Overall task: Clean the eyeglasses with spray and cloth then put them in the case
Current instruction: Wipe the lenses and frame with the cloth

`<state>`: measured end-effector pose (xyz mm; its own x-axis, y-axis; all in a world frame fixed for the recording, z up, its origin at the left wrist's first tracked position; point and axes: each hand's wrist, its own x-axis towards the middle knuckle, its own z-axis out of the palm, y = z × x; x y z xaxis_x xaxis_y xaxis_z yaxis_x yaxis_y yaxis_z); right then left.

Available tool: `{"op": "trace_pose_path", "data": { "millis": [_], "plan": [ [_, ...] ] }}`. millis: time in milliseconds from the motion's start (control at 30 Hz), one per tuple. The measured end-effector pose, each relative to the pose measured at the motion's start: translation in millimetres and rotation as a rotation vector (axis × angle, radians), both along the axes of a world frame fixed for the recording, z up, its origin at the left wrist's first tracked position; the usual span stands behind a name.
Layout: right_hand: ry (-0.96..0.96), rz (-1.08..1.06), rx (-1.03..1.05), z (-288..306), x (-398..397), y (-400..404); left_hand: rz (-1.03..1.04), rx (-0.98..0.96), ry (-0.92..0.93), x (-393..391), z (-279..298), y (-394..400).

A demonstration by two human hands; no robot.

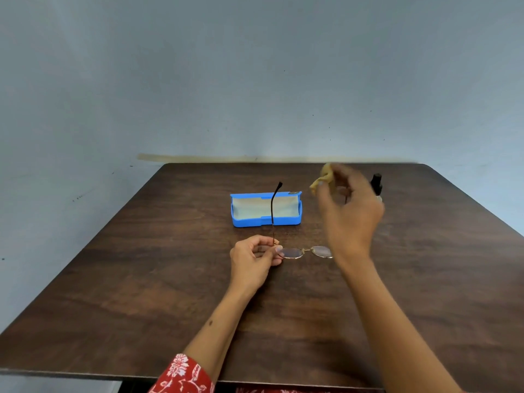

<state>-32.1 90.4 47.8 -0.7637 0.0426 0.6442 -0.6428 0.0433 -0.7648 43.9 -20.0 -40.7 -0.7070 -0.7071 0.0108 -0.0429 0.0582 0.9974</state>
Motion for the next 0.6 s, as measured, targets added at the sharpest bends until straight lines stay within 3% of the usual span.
{"op": "trace_pose_path", "data": {
  "millis": [100, 300, 500, 600],
  "plan": [
    [0.004, 0.070, 0.173, -28.2, 17.2, -12.3, -0.002, 0.013, 0.022, 0.9, -0.4, 0.6],
    [-0.348, 0.380, 0.292, -55.4, 28.9, -23.8, -0.018, -0.029, 0.062, 4.0, 0.5, 0.2],
    [-0.398, 0.382, 0.265, -61.1, 26.1, -26.6, -0.021, -0.045, 0.086, 4.9, 1.4, 0.4],
    [-0.405, 0.354, 0.138, -55.7, 23.9, -30.2, -0.021, -0.010, 0.083, 3.6, -0.1, -0.6]
  ]
}}
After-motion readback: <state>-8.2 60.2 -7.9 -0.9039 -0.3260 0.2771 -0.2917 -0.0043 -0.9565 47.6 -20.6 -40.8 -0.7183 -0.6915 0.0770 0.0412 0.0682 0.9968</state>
